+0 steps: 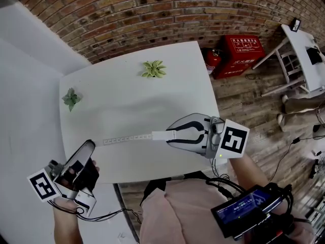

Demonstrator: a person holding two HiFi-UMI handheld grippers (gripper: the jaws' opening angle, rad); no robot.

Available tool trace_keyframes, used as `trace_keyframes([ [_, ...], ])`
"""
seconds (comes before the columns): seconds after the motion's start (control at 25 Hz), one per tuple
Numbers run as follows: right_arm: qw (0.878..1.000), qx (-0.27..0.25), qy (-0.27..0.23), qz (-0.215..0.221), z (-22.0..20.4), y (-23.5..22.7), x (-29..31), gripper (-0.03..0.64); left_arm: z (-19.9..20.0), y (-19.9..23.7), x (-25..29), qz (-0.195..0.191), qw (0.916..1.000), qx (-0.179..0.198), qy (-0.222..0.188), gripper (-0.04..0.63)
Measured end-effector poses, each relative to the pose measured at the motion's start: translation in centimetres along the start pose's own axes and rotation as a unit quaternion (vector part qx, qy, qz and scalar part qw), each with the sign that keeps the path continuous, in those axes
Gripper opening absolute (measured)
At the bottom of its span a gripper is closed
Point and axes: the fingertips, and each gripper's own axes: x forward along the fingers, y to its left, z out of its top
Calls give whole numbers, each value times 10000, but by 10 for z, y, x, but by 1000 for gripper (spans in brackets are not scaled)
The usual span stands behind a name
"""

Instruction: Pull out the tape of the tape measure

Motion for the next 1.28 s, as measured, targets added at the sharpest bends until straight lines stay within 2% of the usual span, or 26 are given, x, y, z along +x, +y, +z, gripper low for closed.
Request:
trace_keyframes([
  [1.28,10000,17,40,-70,-6,2,-12,98,20,-2,-26,128,9992,226,-316,37],
])
